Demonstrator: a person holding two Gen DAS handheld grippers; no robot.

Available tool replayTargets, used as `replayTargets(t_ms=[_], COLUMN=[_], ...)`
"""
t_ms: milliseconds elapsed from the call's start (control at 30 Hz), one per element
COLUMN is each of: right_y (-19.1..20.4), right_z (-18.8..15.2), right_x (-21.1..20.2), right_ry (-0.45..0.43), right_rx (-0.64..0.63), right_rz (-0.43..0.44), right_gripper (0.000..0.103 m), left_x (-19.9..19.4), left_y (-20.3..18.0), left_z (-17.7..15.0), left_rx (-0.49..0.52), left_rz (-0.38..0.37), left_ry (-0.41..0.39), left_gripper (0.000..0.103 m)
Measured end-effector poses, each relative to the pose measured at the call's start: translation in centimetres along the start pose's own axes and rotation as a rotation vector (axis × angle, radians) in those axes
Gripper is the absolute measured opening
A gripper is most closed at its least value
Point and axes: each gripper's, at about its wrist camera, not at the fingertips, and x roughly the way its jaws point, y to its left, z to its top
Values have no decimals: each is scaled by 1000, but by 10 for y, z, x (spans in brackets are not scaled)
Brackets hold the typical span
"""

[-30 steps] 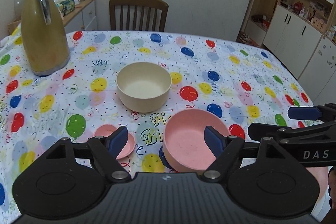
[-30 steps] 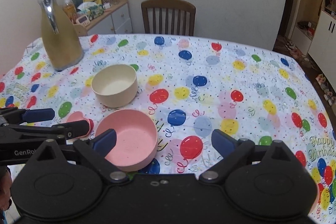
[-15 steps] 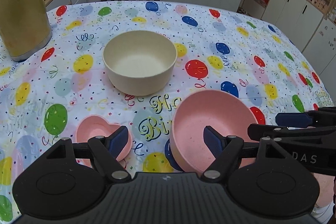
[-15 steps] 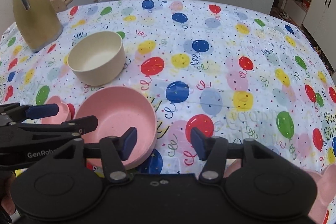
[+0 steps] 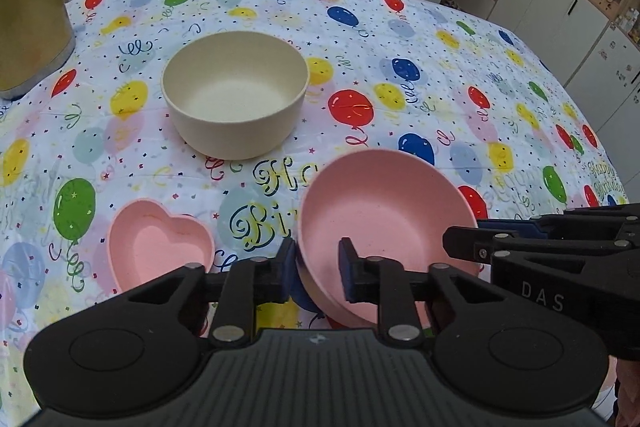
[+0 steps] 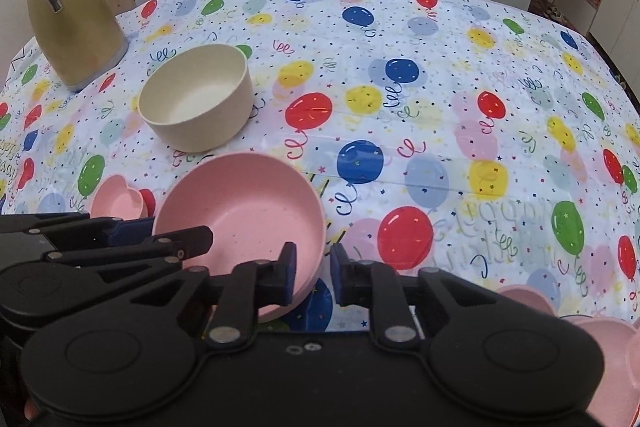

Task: Organize plates and bowls
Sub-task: 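Close both grippers on the pink bowl rim, then lift the pink bowl with both grippers and carry it over the bear plate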

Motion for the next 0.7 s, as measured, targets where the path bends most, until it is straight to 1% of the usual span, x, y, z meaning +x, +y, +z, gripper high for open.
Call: replayTargets(t_ms=[67,100,300,400,567,700], right_y=[0,0,-3,-5,-4,0], right_z=[0,0,-5,-11,-26,-41], right_x=[0,0,-10,-20,-40,-52], right_ry=[0,1,7,14,33,47], right_rx=[-6,-8,-15,-17,-42,-65], right_rz=[-10,-15,-2,25,69,88], right_gripper=[7,6,4,4,4,4], left_x=[-1,-2,-16,-31,-53,-66], left_y=[0,-1,-5,-7,-13,-16], left_z=[0,-1,-9,-18,-37,-57], left_rx=[-1,-3,-35,-47,-62,-93], left_rz=[10,13,11,8,19,31], left_ry=[4,6,39,47,62,83], left_gripper=[17,16,16,16,16,16])
